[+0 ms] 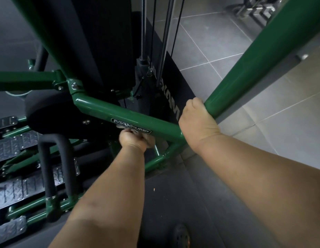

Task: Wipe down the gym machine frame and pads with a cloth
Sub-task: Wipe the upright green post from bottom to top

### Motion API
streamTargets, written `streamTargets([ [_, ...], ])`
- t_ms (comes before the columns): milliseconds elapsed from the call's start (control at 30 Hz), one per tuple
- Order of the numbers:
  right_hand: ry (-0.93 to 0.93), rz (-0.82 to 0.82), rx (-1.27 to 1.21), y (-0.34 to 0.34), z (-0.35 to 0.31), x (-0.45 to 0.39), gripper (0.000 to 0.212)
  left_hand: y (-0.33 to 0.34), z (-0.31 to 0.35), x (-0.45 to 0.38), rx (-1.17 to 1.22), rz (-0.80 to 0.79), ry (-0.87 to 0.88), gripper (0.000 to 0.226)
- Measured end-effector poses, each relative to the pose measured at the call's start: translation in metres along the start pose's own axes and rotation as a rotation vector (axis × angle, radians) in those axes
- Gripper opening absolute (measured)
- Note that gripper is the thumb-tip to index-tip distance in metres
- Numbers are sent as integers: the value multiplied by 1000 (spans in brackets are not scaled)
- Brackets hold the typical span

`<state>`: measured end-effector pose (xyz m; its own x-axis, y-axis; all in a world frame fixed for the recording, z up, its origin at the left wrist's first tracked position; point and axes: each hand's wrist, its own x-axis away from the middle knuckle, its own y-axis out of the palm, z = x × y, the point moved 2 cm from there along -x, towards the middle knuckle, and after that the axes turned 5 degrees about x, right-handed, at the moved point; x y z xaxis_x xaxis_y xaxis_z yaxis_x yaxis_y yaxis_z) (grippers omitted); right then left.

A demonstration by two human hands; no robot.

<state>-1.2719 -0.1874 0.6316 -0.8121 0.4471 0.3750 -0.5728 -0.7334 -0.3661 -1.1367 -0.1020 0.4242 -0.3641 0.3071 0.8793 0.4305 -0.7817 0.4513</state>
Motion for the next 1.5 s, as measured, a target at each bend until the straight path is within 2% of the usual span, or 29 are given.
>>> streamTargets([
  [100, 28, 8, -12, 0, 0, -2, 22, -2, -62, 29, -84, -38, -69, 39],
  [167, 24, 19, -24, 2, 0, -1, 22, -11, -79, 32, -135, -39, -110, 37],
  [267, 6, 37, -19, 0, -1, -1, 23, -22, -70, 26, -184, 26, -131, 31],
  [367, 14, 26, -37, -1, -1, -1, 21, -26, -51, 38, -213, 98, -46, 27],
  [533, 29, 26, -24, -2, 0, 1, 24, -10, -24, 69, -214, 98, 82, 23],
  [633, 17, 27, -16, 0, -1, 0, 23, 1, -15, 79, -370, 78, 277, 32],
  [700, 28, 21, 0, 0, -1, -1, 24, 3, -5, 80, -461, 134, 454, 37],
  [767, 24, 11, 12, 1, -2, -1, 24, 8, 3, 87, -564, 188, 605, 32],
  [833, 13, 19, 22, 1, -2, 0, 24, 14, 7, 95, -704, 115, 791, 27],
  [900, 11, 36, 23, 1, -1, 1, 25, 20, 8, 96, -1039, 6, 1018, 32],
  [1000, 8, 36, 25, 2, -1, 2, 26, 18, 11, 78, -1665, 39, 1329, 34],
  [1067, 16, 66, 32, 3, -2, 0, 27, 20, 13, 70, -1846, -39, 1467, 34],
  [1133, 20, 71, 25, 4, -5, -2, 28, 30, 5, 69, -1961, -227, 1469, 35],
  [1267, 57, 104, 38, 5, -8, -6, 28, 56, -33, 78, -2238, -588, 1344, 31],
  [1300, 48, 115, 36, 5, -7, -6, 28, 60, -41, 82, -2283, -637, 1306, 29],
  [1400, -52, 173, 39, 12, -7, 2, 29, 68, -46, 87, -2306, -658, 1183, 25],
  [1500, -47, 279, -55, 19, -8, 19, 36, 70, -43, 91, -2147, -650, 872, 27],
])
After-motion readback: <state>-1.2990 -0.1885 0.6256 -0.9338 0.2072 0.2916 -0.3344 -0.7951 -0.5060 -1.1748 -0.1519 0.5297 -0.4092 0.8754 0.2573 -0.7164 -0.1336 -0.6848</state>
